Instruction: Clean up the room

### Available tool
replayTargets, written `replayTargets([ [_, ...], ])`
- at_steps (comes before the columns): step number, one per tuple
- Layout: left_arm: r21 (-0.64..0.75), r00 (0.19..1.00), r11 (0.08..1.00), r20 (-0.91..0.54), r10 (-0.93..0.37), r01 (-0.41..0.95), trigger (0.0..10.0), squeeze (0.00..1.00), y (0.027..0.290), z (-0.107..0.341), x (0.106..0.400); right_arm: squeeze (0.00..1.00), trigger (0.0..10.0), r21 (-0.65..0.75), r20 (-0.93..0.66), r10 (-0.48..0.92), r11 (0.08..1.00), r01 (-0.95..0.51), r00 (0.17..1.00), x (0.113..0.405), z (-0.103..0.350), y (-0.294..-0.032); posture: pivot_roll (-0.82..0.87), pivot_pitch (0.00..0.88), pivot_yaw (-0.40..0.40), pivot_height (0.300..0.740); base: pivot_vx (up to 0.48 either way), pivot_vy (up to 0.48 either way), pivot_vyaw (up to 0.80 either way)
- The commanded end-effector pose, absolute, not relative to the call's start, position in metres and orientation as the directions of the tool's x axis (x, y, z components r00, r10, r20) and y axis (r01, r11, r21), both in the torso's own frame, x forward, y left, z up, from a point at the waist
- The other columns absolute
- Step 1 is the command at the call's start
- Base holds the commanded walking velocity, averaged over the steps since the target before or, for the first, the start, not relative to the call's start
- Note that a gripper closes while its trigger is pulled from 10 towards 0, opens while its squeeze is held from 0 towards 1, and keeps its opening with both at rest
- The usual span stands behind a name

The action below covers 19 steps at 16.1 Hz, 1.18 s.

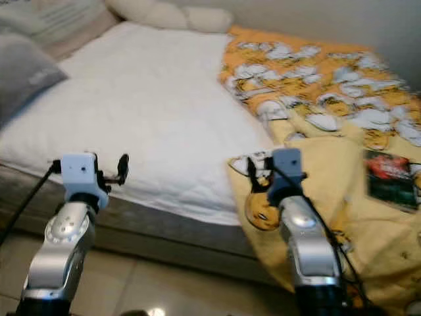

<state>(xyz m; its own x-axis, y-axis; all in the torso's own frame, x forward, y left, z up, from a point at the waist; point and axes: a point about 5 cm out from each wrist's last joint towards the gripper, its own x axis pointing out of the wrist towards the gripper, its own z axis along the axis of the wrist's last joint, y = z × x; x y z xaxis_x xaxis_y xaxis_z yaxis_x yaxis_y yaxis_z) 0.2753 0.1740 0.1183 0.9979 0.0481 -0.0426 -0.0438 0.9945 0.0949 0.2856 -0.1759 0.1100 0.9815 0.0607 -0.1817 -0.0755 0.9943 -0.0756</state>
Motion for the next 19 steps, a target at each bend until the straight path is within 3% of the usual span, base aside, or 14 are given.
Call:
replayTargets([
  [1, 0.115, 0.996, 0.991, -0.053, 0.075, -0.069, 10.0, 0.93, 0.1804, 0.1164, 0.2735, 0.0, 10.0, -0.073, -0.168, 0.083, 0.993, -0.096, 0.982, 0.2869, 0.1124, -0.1686, 0.09, 0.0, -0.018, 0.74, 0.0, -0.45, 0.8],
  [3, 0.116, 0.996, 0.991, -0.053, 0.074, -0.067, 10.0, 0.93, 0.1802, 0.1163, 0.2737, 0.0, 10.0, -0.066, -0.177, 0.068, 0.995, -0.081, 0.982, 0.2869, 0.1111, -0.1708, 0.09, 0.0, -0.018, 0.74, 0.0, -0.452, 0.75],
  [8, 0.12, 0.996, 0.991, -0.052, 0.07, -0.063, 10.0, 0.93, 0.1792, 0.1157, 0.274, 0.0, 10.0, -0.065, -0.181, 0.08, 0.994, -0.093, 0.98, 0.2867, 0.1095, -0.1687, 0.09, 0.0, -0.018, 0.74, 0.0, -0.453, 0.0],
  [19, 0.135, 0.997, 0.99, -0.051, 0.059, -0.052, 10.0, 0.94, 0.1786, 0.1166, 0.273, 0.0, 10.0, -0.084, -0.21, 0.129, 0.985, -0.149, 0.969, 0.2838, 0.1033, -0.1621, 0.09, 0.0, -0.015, 0.74, 0.0, -0.462, 0.8],
])
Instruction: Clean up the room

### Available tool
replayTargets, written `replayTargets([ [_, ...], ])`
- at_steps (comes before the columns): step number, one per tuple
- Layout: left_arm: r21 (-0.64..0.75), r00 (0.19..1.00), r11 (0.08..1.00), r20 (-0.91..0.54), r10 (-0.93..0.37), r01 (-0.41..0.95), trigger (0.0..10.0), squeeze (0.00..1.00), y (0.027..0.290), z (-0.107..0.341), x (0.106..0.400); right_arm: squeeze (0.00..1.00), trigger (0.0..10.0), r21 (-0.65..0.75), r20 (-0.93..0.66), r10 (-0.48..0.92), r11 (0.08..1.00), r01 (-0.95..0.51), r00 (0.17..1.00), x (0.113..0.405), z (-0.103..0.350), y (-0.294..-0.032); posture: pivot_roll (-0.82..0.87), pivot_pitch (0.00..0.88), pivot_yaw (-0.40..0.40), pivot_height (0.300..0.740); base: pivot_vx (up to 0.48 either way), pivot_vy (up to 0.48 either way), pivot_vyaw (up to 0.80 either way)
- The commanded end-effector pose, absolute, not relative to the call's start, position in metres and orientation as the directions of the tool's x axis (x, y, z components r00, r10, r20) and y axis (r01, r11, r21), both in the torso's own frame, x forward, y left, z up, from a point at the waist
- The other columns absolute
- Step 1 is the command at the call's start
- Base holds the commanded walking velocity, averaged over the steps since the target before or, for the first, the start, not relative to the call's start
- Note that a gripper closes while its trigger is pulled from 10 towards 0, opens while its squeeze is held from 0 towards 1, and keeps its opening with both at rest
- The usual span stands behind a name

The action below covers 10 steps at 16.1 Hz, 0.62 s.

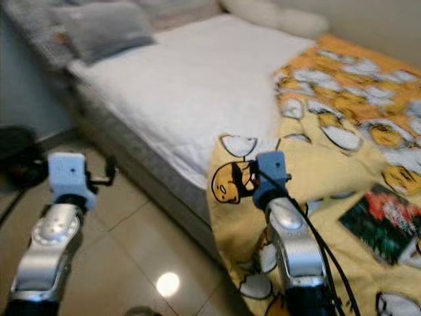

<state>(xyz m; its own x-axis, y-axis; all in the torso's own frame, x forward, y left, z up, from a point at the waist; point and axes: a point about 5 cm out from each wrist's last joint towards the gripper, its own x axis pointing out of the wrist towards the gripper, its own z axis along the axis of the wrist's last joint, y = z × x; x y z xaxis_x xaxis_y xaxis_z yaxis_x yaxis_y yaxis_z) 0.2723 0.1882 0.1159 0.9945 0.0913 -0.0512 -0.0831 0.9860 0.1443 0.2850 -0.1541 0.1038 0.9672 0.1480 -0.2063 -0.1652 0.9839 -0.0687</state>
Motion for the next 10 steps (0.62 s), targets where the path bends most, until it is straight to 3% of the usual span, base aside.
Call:
replayTargets([
  [1, 0.136, 0.997, 0.989, -0.053, 0.059, -0.051, 10.0, 0.93, 0.1783, 0.116, 0.2727, 0.0, 10.0, -0.109, -0.212, 0.131, 0.982, -0.157, 0.968, 0.2832, 0.1026, -0.1604, 0.09, 0.0, -0.015, 0.74, 0.0, -0.469, 0.69],
  [10, 0.144, 0.997, 0.989, -0.063, 0.05, -0.041, 10.0, 0.93, 0.1789, 0.1158, 0.2735, 0.0, 10.0, -0.045, -0.238, 0.104, 0.992, -0.118, 0.966, 0.2805, 0.0977, -0.1646, 0.09, 0.0, -0.011, 0.74, 0.0, -0.472, 0.0],
])
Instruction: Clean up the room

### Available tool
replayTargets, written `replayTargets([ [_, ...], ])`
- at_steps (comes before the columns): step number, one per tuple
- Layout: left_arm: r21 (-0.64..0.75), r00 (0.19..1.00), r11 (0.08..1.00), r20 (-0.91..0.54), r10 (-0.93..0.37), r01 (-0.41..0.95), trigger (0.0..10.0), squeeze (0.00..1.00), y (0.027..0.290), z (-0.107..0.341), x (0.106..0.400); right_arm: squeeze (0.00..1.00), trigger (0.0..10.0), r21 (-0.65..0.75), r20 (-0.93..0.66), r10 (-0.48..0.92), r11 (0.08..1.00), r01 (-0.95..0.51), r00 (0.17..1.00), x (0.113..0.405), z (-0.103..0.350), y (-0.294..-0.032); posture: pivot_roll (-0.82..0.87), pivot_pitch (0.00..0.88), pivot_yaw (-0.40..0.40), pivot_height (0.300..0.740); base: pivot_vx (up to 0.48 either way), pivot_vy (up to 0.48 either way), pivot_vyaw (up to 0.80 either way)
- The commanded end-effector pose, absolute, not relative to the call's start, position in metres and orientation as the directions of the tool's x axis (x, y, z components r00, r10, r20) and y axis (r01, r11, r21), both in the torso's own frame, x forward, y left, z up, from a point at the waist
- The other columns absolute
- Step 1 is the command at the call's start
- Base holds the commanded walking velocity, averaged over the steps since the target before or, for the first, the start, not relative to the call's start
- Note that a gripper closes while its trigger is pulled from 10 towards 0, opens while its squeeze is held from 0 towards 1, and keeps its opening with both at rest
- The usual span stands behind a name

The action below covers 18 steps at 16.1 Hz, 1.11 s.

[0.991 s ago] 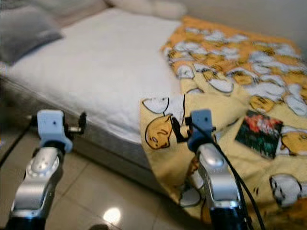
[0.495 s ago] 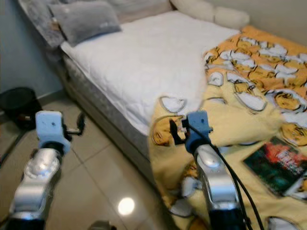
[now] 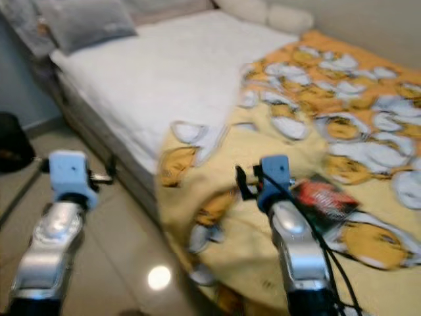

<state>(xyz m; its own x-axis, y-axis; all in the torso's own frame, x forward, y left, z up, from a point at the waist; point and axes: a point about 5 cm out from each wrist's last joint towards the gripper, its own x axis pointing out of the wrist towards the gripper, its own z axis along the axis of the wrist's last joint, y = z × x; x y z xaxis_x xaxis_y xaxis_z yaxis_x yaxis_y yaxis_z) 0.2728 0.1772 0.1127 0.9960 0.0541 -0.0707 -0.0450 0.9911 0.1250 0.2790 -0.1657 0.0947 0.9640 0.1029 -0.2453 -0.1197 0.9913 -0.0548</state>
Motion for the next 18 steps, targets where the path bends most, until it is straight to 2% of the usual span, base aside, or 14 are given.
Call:
replayTargets([
  [1, 0.146, 0.997, 0.989, -0.063, 0.049, -0.039, 10.0, 0.93, 0.179, 0.116, 0.273, 0.0, 10.0, -0.038, -0.24, 0.116, 0.991, -0.128, 0.964, 0.28, 0.097, -0.163, 0.09, 0.0, -0.014, 0.74, 0.0, -0.469, 0.0],
  [3, 0.149, 0.997, 0.988, -0.066, 0.044, -0.033, 10.0, 0.93, 0.178, 0.115, 0.272, 0.0, 10.0, -0.03, -0.243, 0.123, 0.99, -0.135, 0.962, 0.28, 0.097, -0.162, 0.09, 0.0, -0.014, 0.74, 0.0, -0.472, 0.0],
  [10, 0.208, 0.984, 0.966, -0.128, -0.127, 0.151, 10.0, 0.93, 0.166, 0.108, 0.263, 0.0, 10.0, 0.066, -0.268, 0.127, 0.991, -0.113, 0.955, 0.277, 0.094, -0.168, 0.09, 0.0, -0.025, 0.74, 0.0, 0.0, 0.0],
  [11, 0.215, 0.98, 0.961, -0.136, -0.147, 0.174, 10.0, 0.93, 0.166, 0.108, 0.262, 0.92, 10.0, 0.114, -0.282, 0.135, 0.988, -0.107, 0.95, 0.277, 0.093, -0.169, 0.09, 0.0, -0.026, 0.74, 0.0, 0.0, 0.0],
  [12, 0.239, 0.961, 0.937, -0.17, -0.218, 0.254, 10.0, 0.93, 0.166, 0.106, 0.258, 1.0, 10.0, 0.212, -0.336, 0.122, 0.976, -0.052, 0.934, 0.281, 0.086, -0.173, 0.09, 0.0, -0.028, 0.74, 0.0, 0.0, 0.0],
  [14, 0.241, 0.942, 0.917, -0.194, -0.275, 0.317, 10.0, 0.93, 0.166, 0.105, 0.255, 1.0, 10.0, 0.288, -0.378, 0.12, 0.957, -0.006, 0.918, 0.283, 0.081, -0.175, 0.1, 0.0, -0.024, 0.74, 0.0, 0.0, 0.0],
  [16, 0.241, 0.858, 0.829, -0.251, -0.449, 0.505, 10.0, 0.93, 0.163, 0.104, 0.246, 1.0, 10.0, 0.449, -0.496, 0.108, 0.881, 0.148, 0.862, 0.29, 0.059, -0.183, 0.11, 0.0, -0.013, 0.74, 0.0, 0.0, 0.0],
  [17, 0.231, 0.821, 0.795, -0.274, -0.5, 0.561, 10.0, 0.93, 0.162, 0.104, 0.244, 0.95, 10.0, 0.461, -0.517, 0.097, 0.869, 0.181, 0.851, 0.293, 0.054, -0.186, 0.12, 0.0, -0.008, 0.74, 0.0, 0.0, 0.0],
  [18, 0.215, 0.766, 0.743, -0.306, -0.565, 0.634, 10.0, 0.93, 0.16, 0.104, 0.241, 0.07, 10.0, 0.461, -0.54, 0.077, 0.86, 0.218, 0.838, 0.297, 0.048, -0.19, 0.12, 0.0, -0.005, 0.74, 0.0, 0.0, 0.0],
])
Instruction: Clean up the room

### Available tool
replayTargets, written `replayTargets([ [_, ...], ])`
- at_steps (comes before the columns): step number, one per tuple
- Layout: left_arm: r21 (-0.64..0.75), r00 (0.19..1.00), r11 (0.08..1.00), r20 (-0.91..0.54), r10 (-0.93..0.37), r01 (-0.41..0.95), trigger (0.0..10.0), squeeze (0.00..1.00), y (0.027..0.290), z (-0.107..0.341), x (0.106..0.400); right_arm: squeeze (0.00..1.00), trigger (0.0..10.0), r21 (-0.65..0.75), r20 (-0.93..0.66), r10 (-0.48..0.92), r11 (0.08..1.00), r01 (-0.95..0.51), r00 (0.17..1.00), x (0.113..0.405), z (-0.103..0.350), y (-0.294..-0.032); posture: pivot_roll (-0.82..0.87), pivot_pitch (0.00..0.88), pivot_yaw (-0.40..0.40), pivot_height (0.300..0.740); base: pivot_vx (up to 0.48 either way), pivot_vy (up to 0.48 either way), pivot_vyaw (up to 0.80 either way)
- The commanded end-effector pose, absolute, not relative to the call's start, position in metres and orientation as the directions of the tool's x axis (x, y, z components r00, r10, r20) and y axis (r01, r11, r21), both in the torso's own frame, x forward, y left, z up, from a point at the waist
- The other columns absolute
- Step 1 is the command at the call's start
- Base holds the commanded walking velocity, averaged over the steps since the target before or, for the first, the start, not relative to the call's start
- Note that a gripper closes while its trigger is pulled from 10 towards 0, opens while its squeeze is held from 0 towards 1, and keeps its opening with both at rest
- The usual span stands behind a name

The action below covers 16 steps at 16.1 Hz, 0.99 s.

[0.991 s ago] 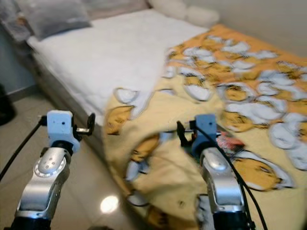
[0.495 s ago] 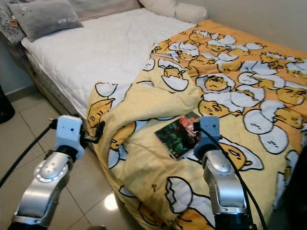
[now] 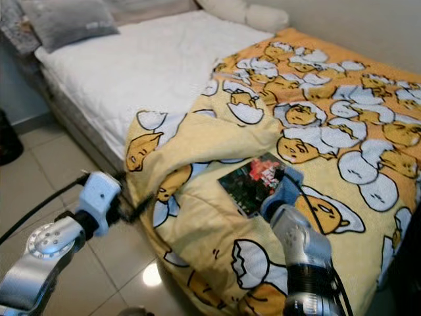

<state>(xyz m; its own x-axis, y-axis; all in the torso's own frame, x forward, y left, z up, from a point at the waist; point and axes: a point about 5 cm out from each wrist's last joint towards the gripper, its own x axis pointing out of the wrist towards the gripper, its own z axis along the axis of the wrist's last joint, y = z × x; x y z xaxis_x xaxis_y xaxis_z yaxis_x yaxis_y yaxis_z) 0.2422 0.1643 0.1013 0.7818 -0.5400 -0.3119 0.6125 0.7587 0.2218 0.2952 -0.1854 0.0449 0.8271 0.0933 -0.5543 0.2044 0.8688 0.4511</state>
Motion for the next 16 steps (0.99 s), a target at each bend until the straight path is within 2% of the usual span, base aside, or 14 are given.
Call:
replayTargets([
  [1, 0.206, 0.74, 0.718, -0.319, -0.593, 0.664, 10.0, 0.93, 0.159, 0.104, 0.239, 0.0, 10.0, 0.459, -0.552, 0.065, 0.856, 0.237, 0.831, 0.299, 0.046, -0.192, 0.13, 0.0, -0.003, 0.74, 0.0, 0.0, 0.0],
  [3, 0.153, 0.632, 0.623, -0.35, -0.692, 0.767, 10.0, 0.93, 0.155, 0.104, 0.234, 0.0, 10.0, 0.388, -0.598, -0.026, 0.865, 0.318, 0.801, 0.302, 0.037, -0.204, 0.13, 0.0, 0.004, 0.74, 0.0, 0.0, 0.0],
  [5, 0.121, 0.56, 0.559, -0.369, -0.741, 0.82, 10.0, 0.93, 0.153, 0.104, 0.232, 0.0, 10.0, 0.431, -0.605, -0.021, 0.831, 0.35, 0.796, 0.305, 0.033, -0.207, 0.12, 0.0, 0.014, 0.74, 0.0, 0.0, 0.0],
  [7, 0.109, 0.533, 0.536, -0.379, -0.756, 0.837, 10.0, 0.93, 0.152, 0.103, 0.234, 0.0, 10.0, 0.504, -0.594, 0.035, 0.795, 0.337, 0.804, 0.307, 0.031, -0.202, 0.12, 0.0, 0.02, 0.74, 0.0, 0.0, 0.0],
  [12, 0.093, 0.509, 0.516, -0.385, -0.77, 0.852, 10.0, 0.93, 0.151, 0.104, 0.233, 0.0, 10.0, 0.557, -0.545, 0.084, 0.78, 0.285, 0.834, 0.311, 0.037, -0.196, 0.12, 0.0, 0.012, 0.74, 0.0, 0.0, 0.0],
  [16, 0.085, 0.498, 0.508, -0.385, -0.777, 0.857, 10.0, 0.93, 0.15, 0.106, 0.231, 0.0, 10.0, 0.583, -0.566, 0.133, 0.762, 0.282, 0.813, 0.309, 0.029, -0.191, 0.13, 0.0, 0.006, 0.74, 0.0, 0.0, 0.0],
])
